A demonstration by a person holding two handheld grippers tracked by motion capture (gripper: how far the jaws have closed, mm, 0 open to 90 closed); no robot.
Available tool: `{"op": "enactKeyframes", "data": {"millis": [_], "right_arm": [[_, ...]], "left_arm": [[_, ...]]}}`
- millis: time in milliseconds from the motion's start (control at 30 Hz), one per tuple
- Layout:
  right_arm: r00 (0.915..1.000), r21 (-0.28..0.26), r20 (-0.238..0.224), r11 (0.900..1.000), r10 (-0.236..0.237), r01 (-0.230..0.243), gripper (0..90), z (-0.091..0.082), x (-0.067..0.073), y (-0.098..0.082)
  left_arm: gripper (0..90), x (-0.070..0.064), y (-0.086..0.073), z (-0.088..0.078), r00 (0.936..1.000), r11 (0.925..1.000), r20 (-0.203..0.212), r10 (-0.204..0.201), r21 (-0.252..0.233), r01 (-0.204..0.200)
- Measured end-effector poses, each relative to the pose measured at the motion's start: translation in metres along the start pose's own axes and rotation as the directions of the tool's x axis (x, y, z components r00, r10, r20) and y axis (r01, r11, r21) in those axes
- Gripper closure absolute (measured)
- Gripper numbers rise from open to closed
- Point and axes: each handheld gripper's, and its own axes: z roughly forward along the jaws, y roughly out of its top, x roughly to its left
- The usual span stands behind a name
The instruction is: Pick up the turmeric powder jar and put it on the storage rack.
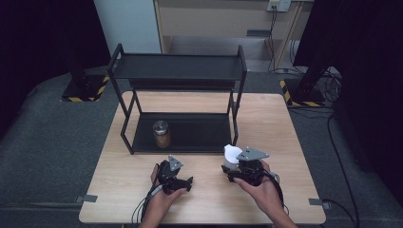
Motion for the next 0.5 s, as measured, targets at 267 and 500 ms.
{"op": "enactKeyframes", "data": {"millis": [267, 500], "right_arm": [[0.9999, 0.006, 0.005, 1.000, 0.009, -0.009, 31.9, 0.009, 0.008, 0.007], [0.9999, 0.012, 0.005, 1.000, 0.016, -0.016, 31.9, 0.019, 0.016, 0.015]], "left_arm": [[0.0, 0.000, 0.000, 0.000, 1.0000, 1.0000, 0.001, 0.001, 0.001, -0.001], [0.0, 0.000, 0.000, 0.000, 1.0000, 1.0000, 0.001, 0.001, 0.000, -0.001]]}}
